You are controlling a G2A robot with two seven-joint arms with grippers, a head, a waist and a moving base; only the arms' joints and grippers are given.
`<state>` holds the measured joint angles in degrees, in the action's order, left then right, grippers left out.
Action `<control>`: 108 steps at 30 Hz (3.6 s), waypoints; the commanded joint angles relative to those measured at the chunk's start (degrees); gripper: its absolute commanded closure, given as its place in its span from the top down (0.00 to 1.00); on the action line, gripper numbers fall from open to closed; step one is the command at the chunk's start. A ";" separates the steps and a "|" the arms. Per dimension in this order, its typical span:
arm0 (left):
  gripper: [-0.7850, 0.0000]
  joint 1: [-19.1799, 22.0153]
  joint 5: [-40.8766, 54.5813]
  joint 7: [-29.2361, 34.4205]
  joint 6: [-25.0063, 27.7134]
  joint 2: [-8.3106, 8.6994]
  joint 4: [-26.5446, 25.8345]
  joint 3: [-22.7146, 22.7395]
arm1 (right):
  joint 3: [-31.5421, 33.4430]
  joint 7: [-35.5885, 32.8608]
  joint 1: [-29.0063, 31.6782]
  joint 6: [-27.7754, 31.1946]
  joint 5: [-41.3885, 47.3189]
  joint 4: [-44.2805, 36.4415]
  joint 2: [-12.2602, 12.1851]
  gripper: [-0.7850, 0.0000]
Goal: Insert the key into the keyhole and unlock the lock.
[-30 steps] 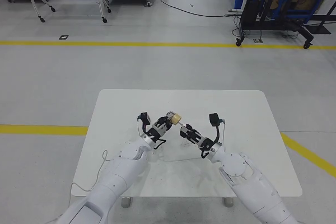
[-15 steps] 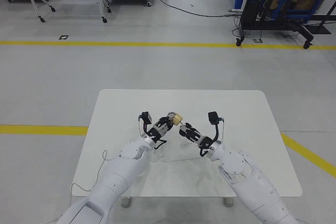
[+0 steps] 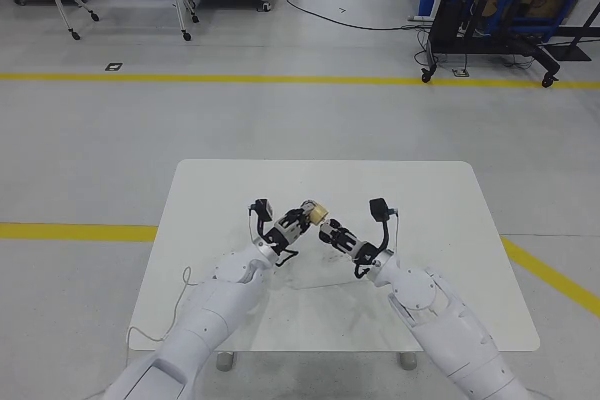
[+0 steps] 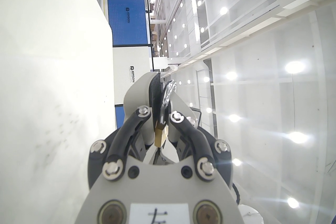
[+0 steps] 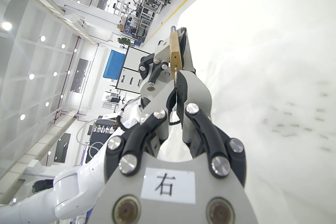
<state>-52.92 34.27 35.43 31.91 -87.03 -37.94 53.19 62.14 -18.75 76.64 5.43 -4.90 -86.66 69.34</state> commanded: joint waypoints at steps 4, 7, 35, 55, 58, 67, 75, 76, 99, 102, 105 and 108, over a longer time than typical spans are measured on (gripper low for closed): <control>0.00 0.17 0.08 0.55 0.14 -0.21 0.18 0.37 | -0.02 -0.03 -0.52 0.16 0.50 0.58 0.21 0.20; 0.00 0.37 0.37 0.77 0.16 -0.22 0.51 0.93 | 0.26 0.12 -0.52 0.59 1.07 0.52 0.30 1.00; 0.00 -1.37 1.36 7.95 7.13 0.37 -3.19 5.13 | 3.66 -10.67 1.70 6.51 30.37 2.82 1.03 0.40; 0.00 -2.16 0.02 9.10 8.61 0.60 -3.68 6.52 | 2.97 -12.40 -1.14 5.40 33.71 6.20 1.88 0.06; 0.00 -2.21 -0.30 8.98 8.53 0.63 -3.94 6.65 | 2.86 -12.78 -1.30 5.10 34.40 6.37 1.99 0.00; 0.00 -2.07 -0.46 10.86 9.54 0.56 -4.23 6.66 | 3.00 -17.66 -1.57 3.55 46.00 8.67 2.74 0.00; 0.00 -1.77 -1.17 11.85 11.94 0.63 -4.15 6.96 | 3.64 -26.08 -2.65 1.76 57.06 13.01 3.34 0.00; 0.00 -1.71 -1.35 12.24 12.40 0.68 -4.16 7.02 | 3.64 -27.23 -2.76 1.51 58.31 13.42 3.43 0.00; 0.00 -2.36 -2.36 9.95 13.97 1.30 -4.53 8.70 | 3.15 -32.81 -4.51 3.36 52.75 15.44 3.63 0.05; 0.00 -2.52 -2.44 9.78 13.67 1.29 -4.74 8.67 | 3.11 -32.65 -4.31 3.60 51.44 15.17 3.57 0.23; 0.00 -2.67 -2.66 9.50 12.98 1.31 -4.86 8.65 | 3.17 -32.77 -4.06 4.09 50.12 14.86 3.49 0.49; 0.00 -2.93 -2.76 9.02 12.28 1.36 -5.08 8.76 | 3.81 -32.52 -3.77 4.91 48.44 14.60 3.26 0.59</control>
<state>-55.77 31.56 44.56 44.42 -85.70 -42.93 61.89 65.67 -51.47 72.77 10.07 44.16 -71.95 72.69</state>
